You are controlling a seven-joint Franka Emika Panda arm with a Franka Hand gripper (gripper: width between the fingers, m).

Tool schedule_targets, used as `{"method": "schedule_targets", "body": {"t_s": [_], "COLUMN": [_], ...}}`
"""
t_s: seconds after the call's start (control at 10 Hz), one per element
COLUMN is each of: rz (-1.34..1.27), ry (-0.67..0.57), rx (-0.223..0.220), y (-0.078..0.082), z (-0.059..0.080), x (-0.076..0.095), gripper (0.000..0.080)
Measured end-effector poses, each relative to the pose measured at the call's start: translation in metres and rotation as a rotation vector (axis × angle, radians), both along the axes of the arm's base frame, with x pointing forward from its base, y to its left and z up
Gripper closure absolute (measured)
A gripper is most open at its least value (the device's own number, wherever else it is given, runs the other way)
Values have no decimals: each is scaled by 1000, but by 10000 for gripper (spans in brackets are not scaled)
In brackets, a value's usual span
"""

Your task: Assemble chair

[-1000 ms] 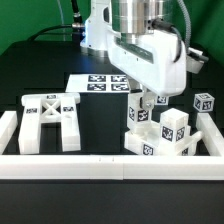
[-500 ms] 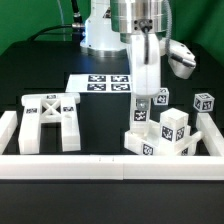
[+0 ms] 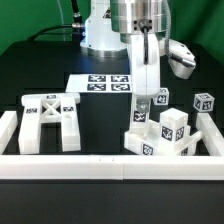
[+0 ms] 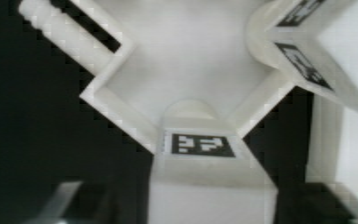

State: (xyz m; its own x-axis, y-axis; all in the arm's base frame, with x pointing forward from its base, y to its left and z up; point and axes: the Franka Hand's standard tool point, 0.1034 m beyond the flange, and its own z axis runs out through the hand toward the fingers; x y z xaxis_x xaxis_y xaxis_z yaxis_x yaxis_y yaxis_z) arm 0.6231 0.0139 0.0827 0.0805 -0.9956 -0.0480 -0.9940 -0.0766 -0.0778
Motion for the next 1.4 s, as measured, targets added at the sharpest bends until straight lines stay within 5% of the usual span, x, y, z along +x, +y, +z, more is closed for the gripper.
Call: {"method": "schedule_targets", "body": {"t_s": [1.4], "rz": [1332], "ry": [-15], "rx": [-137], "y": [-8], "z": [-3], "x": [2], "gripper": [150]}}
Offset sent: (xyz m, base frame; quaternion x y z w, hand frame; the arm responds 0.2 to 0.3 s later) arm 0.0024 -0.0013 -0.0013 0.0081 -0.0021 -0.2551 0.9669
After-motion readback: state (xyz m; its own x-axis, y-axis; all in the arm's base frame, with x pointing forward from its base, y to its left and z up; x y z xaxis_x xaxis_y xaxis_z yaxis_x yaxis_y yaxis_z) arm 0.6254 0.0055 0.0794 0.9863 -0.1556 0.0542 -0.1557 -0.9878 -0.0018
